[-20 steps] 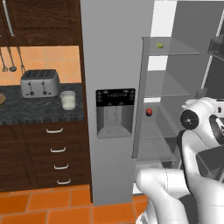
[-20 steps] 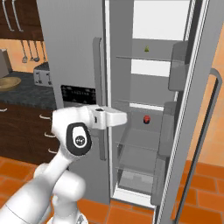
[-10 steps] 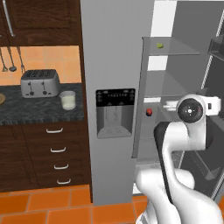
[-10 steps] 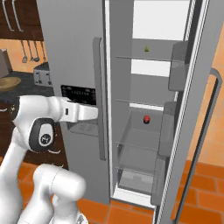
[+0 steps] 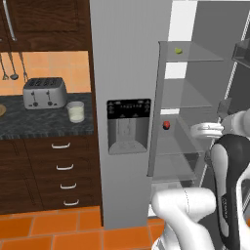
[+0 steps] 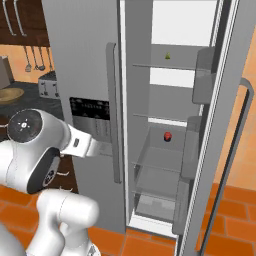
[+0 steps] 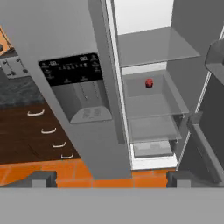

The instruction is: Grab a lemon wedge from the fridge and one ice cube from the ice bowl, and put them in the glass of lemonade.

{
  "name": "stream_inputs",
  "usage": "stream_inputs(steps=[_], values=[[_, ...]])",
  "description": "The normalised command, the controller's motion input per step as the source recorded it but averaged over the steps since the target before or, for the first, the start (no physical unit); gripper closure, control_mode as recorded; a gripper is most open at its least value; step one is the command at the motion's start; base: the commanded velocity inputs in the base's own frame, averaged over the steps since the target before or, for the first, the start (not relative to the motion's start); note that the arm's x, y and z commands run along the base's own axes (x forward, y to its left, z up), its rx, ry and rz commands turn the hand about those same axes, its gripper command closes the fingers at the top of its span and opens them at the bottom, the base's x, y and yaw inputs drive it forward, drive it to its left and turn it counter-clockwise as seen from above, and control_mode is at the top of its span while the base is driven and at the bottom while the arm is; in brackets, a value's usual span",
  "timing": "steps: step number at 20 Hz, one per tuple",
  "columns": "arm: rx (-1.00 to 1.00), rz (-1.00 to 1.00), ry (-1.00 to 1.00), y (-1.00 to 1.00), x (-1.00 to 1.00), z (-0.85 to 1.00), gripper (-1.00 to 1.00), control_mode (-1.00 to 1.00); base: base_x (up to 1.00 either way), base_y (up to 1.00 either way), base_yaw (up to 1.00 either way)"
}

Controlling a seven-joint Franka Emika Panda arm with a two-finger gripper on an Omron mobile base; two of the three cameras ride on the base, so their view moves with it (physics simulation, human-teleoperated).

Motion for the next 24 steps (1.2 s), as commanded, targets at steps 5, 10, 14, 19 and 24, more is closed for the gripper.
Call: stream_inputs(steps=[5, 10, 14, 19, 24], values=[[0.29, -0.01, 0.05, 0.42, -0.51, -0.13, -1.0, -1.0, 0.0, 0.0, 0.0], [-0.06, -0.18, 0.18, 0.39, 0.0, -0.38, -1.0, -1.0, 0.0, 0.0, 0.0], [-0.08, -0.11, 0.13, 0.0, 0.19, -0.36, -1.0, -1.0, 0.0, 0.0, 0.0], [-0.01, -0.01, 0.07, -0.01, 0.01, -0.24, -1.0, -1.0, 0.0, 0.0, 0.0], [-0.01, 0.0, 0.0, 0.0, 0.0, -0.01, -1.0, -1.0, 0.0, 0.0, 0.0]])
